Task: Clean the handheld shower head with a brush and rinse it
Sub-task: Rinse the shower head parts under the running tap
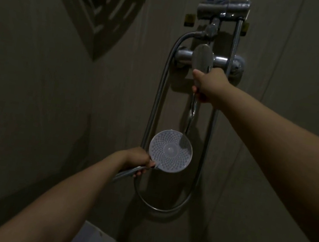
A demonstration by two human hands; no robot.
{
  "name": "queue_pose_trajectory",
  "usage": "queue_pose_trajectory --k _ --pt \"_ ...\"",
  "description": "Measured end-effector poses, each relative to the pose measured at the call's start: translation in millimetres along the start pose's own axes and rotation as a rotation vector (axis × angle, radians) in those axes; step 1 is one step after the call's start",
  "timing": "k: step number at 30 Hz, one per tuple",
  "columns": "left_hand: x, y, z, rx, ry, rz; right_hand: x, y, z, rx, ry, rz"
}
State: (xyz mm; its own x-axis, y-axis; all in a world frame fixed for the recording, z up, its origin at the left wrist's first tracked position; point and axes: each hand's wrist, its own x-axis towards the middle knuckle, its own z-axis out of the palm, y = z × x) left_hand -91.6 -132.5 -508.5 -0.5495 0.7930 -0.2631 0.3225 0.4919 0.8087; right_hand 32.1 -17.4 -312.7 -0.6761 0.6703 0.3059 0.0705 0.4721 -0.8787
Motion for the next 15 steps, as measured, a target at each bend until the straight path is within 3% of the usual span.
queue_pose_trajectory --k 15 --pt "-6 -2 14 0.028 -0.068 0.015 -3 -4 2 0.034 0.008 0.029"
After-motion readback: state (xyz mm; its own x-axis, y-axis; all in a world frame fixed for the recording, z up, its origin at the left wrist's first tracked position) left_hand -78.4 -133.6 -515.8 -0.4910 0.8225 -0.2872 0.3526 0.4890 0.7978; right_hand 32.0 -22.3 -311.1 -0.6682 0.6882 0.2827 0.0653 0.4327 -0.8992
